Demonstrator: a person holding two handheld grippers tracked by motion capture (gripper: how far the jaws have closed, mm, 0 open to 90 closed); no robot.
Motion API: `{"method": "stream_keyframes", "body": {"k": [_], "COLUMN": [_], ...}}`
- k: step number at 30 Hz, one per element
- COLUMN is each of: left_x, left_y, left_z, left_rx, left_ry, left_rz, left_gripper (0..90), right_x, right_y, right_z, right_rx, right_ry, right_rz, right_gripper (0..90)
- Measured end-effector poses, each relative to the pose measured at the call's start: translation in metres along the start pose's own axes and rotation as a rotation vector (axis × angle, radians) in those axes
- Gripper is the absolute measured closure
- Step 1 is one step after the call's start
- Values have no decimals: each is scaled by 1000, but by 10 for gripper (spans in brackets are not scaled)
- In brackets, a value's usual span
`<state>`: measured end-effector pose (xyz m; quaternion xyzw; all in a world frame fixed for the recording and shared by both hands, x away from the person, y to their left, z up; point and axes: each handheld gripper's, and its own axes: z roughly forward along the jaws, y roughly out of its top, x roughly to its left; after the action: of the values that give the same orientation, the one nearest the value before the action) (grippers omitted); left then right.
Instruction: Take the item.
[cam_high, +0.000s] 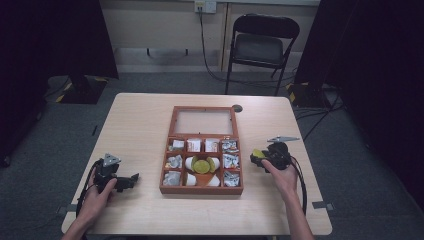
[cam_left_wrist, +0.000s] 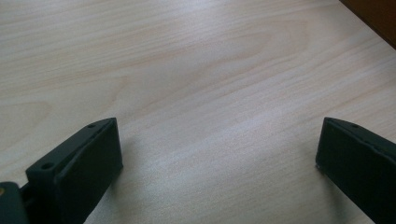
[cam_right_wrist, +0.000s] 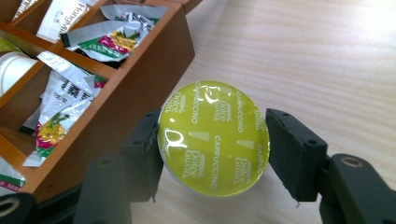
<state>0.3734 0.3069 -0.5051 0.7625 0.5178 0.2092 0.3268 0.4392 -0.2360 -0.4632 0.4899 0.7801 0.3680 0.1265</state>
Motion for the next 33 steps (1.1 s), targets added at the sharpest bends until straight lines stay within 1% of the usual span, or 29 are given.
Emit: {"method": "stream_keyframes", "body": {"k": [1,2,3,7,8,14,20,26,28,33], "left_x": [0,0,0,0,0,0,0,0,0,0], "left_y": [0,0,0,0,0,0,0,0,0,0], "left_z": [0,0,0,0,0,0,0,0,0,0], "left_rx": [0,3,0,3,0,0,1,1,1,0], "left_ry": [0,1,0,1,0,0,0,0,-1,1], "left_rz": [0,5,0,5,0,-1,0,0,0,-2], "left_gripper": [0,0,0,0,0,0,0,0,0,0], "right_x": [0,0,0,0,0,-1,-1,0,0,0], "right_y": [-1,-2,-2,-3,-4,-5,-5,-5,-5,-3], "right_z": [1,3,4,8,9,13,14,16,16,13], "right_rx": [6,15,20,32,35,47,42,58,56,30], "right_ry": [5,-1,-3,-1,-1,-6,-9,-10,-8,3], "right_rz": [1,-3,-6,-3,-2,-7,-10,-12,-11,-5], "right_gripper": [399,399,399,399,399,399,394,351,335,280]}}
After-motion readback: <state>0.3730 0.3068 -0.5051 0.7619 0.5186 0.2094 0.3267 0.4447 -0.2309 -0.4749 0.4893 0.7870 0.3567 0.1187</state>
